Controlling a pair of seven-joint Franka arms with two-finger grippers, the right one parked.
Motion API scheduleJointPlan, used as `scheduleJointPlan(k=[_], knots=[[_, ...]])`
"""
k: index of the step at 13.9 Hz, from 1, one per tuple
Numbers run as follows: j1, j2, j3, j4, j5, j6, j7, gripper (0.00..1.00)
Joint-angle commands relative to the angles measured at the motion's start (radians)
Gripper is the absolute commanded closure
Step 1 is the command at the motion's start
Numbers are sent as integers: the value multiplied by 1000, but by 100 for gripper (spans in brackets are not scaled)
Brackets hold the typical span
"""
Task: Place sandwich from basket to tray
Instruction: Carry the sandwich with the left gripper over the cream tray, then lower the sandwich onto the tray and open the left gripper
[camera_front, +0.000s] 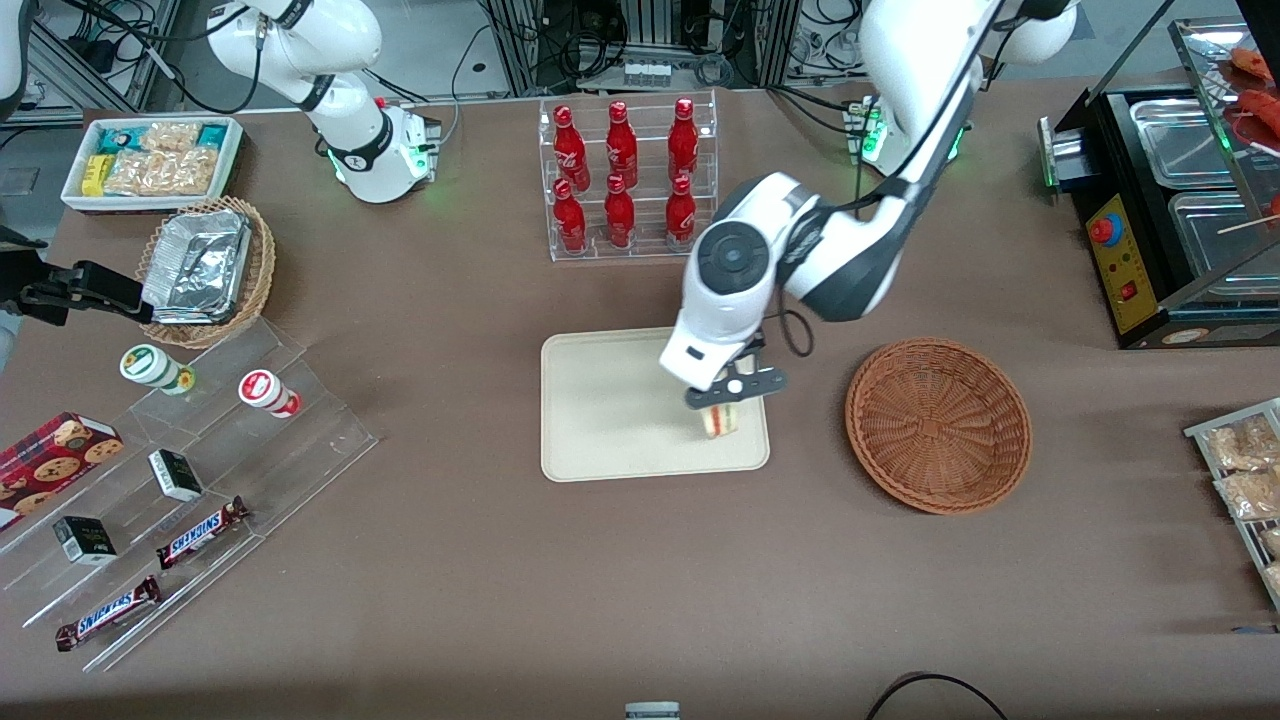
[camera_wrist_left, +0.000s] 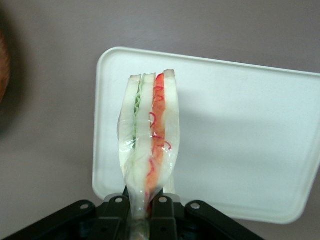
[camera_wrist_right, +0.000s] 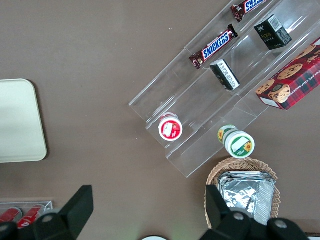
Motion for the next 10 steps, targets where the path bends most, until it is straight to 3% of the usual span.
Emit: scheduleJointPlan(k=[1,10], knots=[[-82,101,14,75,77,60,-21,100],[-159,189,20,75,83,151,-94,100]])
